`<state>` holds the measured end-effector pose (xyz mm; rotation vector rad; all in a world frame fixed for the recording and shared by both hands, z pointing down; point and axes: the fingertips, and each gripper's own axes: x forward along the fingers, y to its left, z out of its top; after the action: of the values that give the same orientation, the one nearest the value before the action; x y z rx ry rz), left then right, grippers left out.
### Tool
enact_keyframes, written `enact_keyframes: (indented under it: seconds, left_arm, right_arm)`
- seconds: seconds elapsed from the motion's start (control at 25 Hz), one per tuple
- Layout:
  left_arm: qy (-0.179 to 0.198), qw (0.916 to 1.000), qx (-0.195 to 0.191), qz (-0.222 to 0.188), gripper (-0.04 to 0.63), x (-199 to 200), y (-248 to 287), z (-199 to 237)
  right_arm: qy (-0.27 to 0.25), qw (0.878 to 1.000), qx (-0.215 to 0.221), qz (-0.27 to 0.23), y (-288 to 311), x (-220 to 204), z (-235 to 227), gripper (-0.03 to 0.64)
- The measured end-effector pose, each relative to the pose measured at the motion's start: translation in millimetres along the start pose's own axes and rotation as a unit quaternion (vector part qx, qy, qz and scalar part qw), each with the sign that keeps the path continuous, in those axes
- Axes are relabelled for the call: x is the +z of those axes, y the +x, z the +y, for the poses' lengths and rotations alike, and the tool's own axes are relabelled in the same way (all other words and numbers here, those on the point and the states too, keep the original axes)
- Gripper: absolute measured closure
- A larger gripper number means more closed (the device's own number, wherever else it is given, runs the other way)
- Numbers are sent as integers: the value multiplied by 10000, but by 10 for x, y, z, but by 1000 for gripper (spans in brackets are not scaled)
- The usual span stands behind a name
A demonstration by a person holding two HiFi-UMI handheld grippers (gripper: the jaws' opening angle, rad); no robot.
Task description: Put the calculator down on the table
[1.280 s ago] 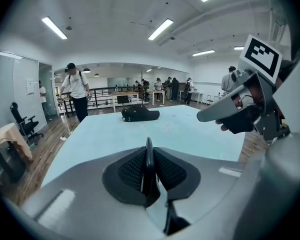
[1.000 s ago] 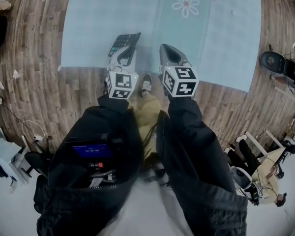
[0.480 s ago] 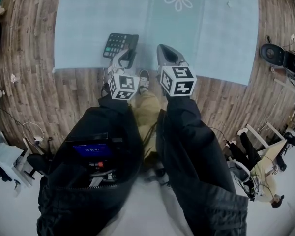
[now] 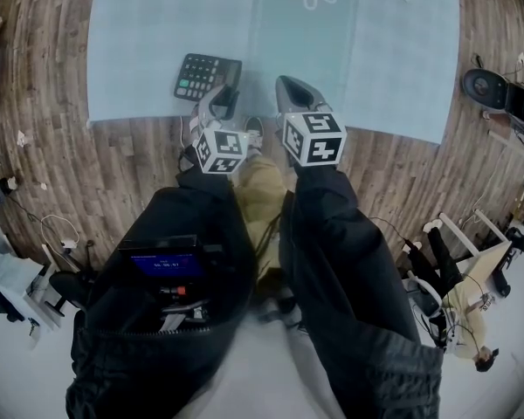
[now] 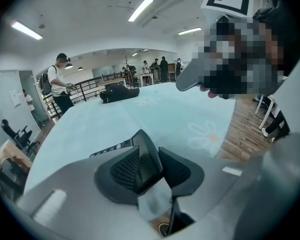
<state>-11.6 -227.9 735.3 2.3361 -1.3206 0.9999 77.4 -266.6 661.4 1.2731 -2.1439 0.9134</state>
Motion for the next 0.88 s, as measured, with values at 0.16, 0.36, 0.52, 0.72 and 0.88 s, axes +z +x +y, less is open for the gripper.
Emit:
enact_keyframes:
  seconds: [0.16,0.36,0.52,0.72,0.88]
  left_arm:
    - [-30,10000,-9,43,474,-39,13,30]
    - [-113,9999,-21,120,468,-130,20,60]
    - [-271,9992,-82,278,462,-231,31,50]
    - [-379,9988,-73,295,466,-250,39,87]
    - [-441,9982,-183,349,466,-240,54,85]
  right_arm:
    - [58,9999,53,89,54,-38,-24,620]
    - [66,9998,93,161,103,-89,-14,620]
    - [82,9997,118,173,119,-125,5,620]
    - [89,9997,118,175,123,-122,8,620]
    - [86,9998,127,154,129,-101,-6,620]
